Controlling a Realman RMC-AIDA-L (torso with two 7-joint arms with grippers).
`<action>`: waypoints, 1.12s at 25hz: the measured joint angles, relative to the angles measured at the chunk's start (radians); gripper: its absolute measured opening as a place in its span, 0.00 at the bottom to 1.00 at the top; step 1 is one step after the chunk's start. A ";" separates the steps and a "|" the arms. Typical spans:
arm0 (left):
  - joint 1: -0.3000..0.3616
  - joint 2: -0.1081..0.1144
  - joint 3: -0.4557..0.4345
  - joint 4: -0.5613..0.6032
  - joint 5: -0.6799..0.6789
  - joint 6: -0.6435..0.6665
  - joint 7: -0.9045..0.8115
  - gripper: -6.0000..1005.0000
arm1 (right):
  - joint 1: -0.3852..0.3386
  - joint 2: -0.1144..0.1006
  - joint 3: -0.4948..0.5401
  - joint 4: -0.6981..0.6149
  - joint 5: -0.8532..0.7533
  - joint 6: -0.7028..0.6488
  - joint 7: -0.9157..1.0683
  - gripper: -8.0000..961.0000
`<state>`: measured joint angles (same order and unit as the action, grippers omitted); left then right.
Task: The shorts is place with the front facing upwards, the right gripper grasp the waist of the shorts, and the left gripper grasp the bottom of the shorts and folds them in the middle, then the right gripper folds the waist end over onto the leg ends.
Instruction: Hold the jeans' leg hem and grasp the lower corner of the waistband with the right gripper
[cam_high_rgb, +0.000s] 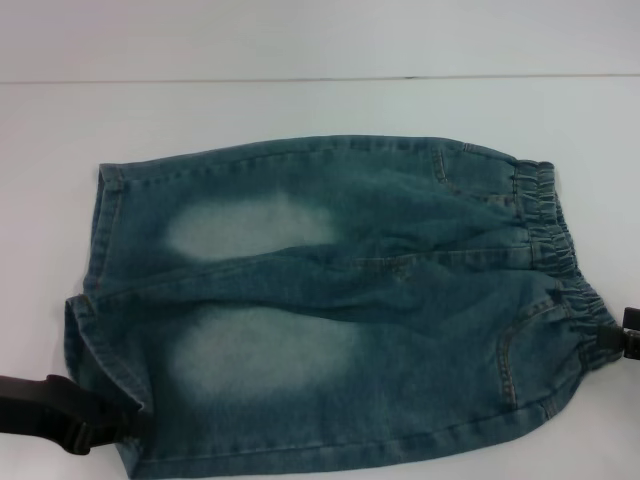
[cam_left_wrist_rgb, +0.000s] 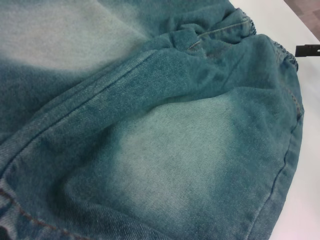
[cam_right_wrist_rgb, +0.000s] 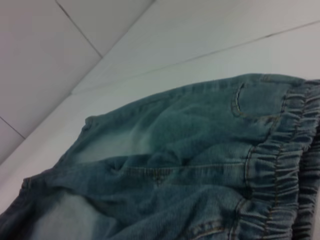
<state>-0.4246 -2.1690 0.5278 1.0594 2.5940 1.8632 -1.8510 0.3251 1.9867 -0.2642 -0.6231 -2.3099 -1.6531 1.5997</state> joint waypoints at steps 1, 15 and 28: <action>0.000 0.000 0.000 0.000 0.000 0.001 -0.001 0.06 | 0.000 0.000 -0.005 0.000 0.000 0.003 0.003 0.94; -0.007 -0.002 0.013 0.001 0.000 -0.002 -0.004 0.06 | 0.028 -0.005 -0.051 0.000 0.000 0.023 0.052 0.93; -0.019 -0.001 0.018 -0.002 0.000 -0.005 -0.004 0.06 | 0.028 -0.004 -0.068 -0.012 0.001 0.039 0.087 0.91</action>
<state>-0.4440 -2.1705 0.5455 1.0570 2.5939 1.8583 -1.8546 0.3530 1.9823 -0.3319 -0.6349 -2.3088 -1.6146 1.6867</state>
